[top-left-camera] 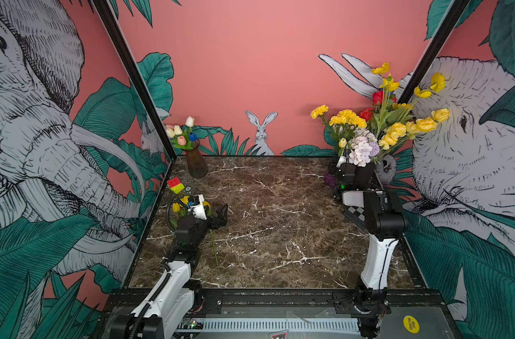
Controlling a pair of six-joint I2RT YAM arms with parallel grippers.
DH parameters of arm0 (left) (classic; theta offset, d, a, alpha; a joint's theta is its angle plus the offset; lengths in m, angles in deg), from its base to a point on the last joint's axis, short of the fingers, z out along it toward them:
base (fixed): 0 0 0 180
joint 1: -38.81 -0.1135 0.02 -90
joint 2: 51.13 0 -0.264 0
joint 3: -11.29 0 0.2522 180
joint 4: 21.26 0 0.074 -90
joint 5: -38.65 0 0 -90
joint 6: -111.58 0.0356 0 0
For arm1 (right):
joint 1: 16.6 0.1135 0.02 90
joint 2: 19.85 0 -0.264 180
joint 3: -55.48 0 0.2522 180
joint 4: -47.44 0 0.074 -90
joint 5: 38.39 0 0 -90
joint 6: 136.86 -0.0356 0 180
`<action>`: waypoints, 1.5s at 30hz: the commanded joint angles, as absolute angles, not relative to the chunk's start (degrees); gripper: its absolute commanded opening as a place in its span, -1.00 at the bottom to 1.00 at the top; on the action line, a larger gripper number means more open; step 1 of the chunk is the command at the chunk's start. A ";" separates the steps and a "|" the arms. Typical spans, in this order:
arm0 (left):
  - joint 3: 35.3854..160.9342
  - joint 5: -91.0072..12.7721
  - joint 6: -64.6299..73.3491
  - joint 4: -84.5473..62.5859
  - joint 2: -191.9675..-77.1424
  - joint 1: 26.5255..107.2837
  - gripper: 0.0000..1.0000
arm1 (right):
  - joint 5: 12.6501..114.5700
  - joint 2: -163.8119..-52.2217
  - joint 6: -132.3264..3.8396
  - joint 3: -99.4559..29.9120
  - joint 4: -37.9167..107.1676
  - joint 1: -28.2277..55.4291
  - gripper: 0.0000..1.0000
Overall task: Pick out yellow flowers from the vase
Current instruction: Move the vase to the center of the board.
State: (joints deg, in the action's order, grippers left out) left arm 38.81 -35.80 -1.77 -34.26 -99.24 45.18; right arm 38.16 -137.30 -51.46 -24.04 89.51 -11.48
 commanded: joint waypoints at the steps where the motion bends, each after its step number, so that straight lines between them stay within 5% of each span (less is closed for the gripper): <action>1: 38.20 -36.14 -1.27 -35.94 -99.40 45.49 0.99 | 44.73 -133.80 -53.60 -22.08 91.59 -9.44 -0.35; 32: 37.72 -36.93 -0.83 -35.17 -97.75 45.57 0.99 | 62.11 -134.19 -56.18 -19.31 94.03 13.53 -0.36; 40: 37.71 -36.98 -0.66 -35.13 -97.48 45.57 0.99 | 62.24 -132.82 -54.62 -18.73 92.36 13.82 0.30; 42: 37.65 -37.02 -0.55 -35.14 -97.46 45.60 0.98 | 62.68 -132.29 -54.33 -18.42 91.94 13.88 0.97; 45: 37.66 -37.11 -0.57 -35.12 -97.62 45.57 0.99 | 62.56 -131.45 -54.03 -17.61 91.38 14.01 0.98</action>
